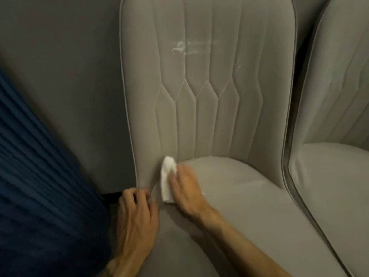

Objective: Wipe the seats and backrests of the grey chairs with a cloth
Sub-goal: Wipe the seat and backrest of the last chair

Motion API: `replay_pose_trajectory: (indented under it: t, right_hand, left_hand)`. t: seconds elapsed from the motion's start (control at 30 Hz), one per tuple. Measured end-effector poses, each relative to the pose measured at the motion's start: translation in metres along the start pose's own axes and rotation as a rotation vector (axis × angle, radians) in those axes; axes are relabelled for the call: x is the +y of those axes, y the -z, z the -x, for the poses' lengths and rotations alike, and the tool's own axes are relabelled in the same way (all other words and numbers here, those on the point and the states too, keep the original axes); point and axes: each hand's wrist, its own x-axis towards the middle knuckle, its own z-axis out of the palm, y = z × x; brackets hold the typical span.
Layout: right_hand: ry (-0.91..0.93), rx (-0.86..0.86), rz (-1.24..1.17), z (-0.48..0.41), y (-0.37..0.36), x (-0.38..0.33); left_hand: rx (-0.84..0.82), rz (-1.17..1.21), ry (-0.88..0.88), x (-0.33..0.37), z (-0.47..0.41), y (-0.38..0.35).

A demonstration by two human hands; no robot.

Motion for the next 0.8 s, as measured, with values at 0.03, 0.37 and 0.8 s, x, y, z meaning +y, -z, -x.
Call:
replay_pose_trajectory:
  t: [0.03,0.37,0.8]
  right_hand:
    - [-0.048,0.108,-0.015,-0.005,0.007,0.000]
    - [-0.089,0.778,0.201,-0.101,0.069,0.012]
    - [0.223,0.799,0.633,-0.134,0.133,0.071]
  left_hand:
    - [0.025,-0.008,-0.030,0.001,-0.008,0.004]
    - [0.453,0.165,-0.140,0.038,-0.156,0.024]
    - [0.667,0.098,-0.382,0.062,-0.252,0.054]
